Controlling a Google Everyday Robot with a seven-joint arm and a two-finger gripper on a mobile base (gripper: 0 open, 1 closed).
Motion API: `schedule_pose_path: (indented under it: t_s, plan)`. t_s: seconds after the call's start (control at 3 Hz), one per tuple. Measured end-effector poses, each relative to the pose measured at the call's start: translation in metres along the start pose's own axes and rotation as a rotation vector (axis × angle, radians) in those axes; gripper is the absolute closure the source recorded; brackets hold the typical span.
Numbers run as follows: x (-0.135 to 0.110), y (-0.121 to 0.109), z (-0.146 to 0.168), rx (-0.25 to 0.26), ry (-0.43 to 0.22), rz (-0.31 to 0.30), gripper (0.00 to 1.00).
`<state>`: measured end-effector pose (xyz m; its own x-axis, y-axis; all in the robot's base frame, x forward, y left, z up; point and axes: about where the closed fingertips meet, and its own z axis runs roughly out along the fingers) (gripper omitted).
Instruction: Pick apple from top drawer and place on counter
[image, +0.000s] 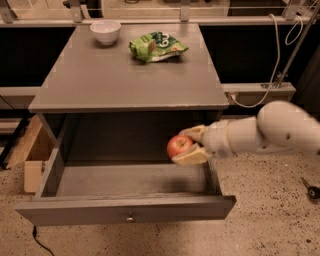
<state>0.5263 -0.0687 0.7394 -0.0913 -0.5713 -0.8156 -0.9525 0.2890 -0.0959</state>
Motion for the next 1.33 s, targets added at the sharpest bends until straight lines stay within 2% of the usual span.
schedule_pose_path:
  t_s: [0.33, 0.67, 1.0, 1.33]
  plan:
    - [-0.027, -0.007, -0.059, -0.007, -0.054, -0.045, 1.0]
    - [-0.041, -0.007, -0.092, -0.028, -0.091, -0.085, 1.0]
    - [-0.043, -0.006, -0.093, -0.038, -0.093, -0.09, 1.0]
    - [-0.056, -0.016, -0.091, -0.035, -0.11, -0.088, 1.0]
